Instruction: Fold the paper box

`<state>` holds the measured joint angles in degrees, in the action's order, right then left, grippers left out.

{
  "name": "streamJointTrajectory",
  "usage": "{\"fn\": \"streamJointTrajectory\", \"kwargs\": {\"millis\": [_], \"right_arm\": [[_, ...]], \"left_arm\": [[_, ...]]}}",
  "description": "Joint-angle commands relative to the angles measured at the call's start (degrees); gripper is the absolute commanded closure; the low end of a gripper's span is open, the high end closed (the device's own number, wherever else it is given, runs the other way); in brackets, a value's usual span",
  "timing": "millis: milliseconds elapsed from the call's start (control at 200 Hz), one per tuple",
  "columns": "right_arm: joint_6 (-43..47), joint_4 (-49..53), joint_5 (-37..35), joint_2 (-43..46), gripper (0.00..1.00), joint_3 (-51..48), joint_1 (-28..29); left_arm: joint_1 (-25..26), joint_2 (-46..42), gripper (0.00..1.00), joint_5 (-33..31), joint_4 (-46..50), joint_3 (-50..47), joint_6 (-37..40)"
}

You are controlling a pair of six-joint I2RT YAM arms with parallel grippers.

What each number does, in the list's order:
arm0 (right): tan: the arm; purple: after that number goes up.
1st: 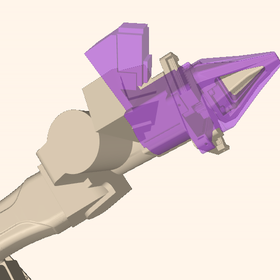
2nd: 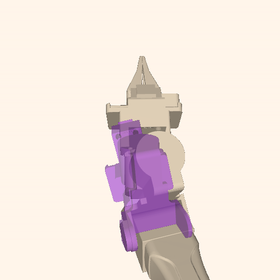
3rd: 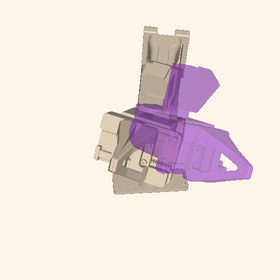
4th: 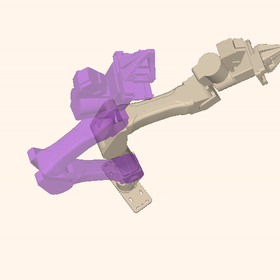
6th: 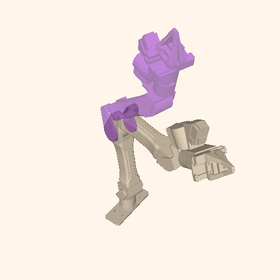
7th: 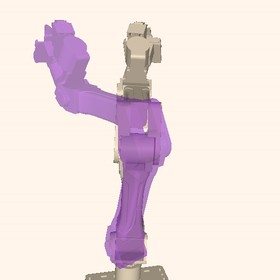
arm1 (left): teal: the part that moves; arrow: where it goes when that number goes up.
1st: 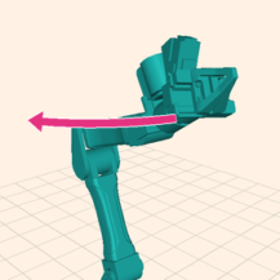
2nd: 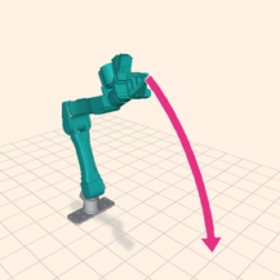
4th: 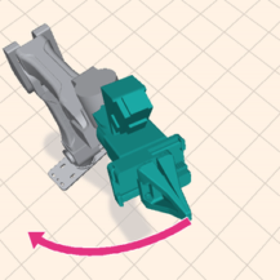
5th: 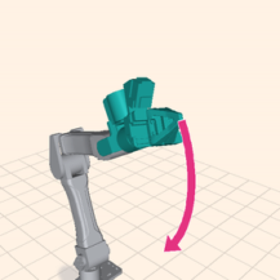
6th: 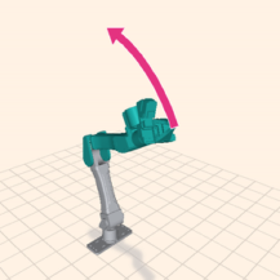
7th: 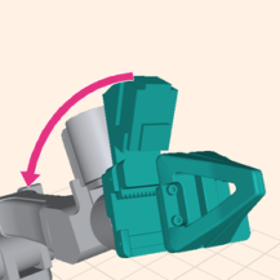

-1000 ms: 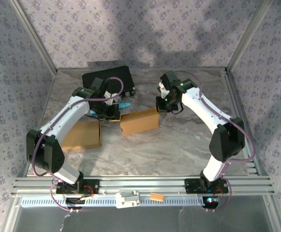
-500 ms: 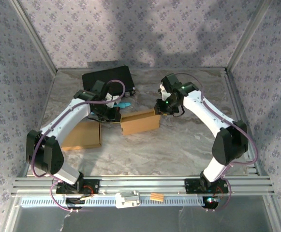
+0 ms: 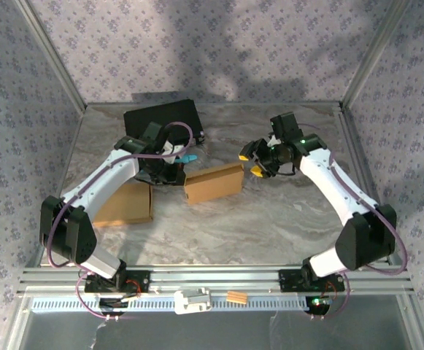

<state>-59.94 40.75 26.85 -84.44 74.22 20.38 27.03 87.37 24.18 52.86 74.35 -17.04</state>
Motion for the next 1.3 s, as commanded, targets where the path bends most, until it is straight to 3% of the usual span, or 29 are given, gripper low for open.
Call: {"fn": "streamJointTrajectory", "kwargs": {"millis": [0,605,850,1009,1294], "right_arm": [[-11.8,-3.8,3.5,-2.6,0.41,-0.3,0.1],[-11.5,-2.0,1.8,-5.3,0.51,-7.6,-1.3],[-9.7,0.3,1.4,-6.2,0.54,-8.1,-1.7],[-9.4,0.4,1.4,-6.0,0.55,-8.2,-2.0],[-9.3,0.5,1.5,-5.9,0.56,-8.1,-2.1]], "left_arm": [[0.5,-0.9,1.00,-1.0,1.2,0.9,0.4],[0.7,-0.6,1.00,-1.1,1.9,2.4,0.1],[-0.9,-5.0,0.76,2.9,-3.4,0.9,-5.2],[-4.9,-8.4,0.61,5.8,-8.0,-1.2,-10.7],[-7.6,-4.3,0.60,6.9,-9.0,-2.3,-14.2]]}}
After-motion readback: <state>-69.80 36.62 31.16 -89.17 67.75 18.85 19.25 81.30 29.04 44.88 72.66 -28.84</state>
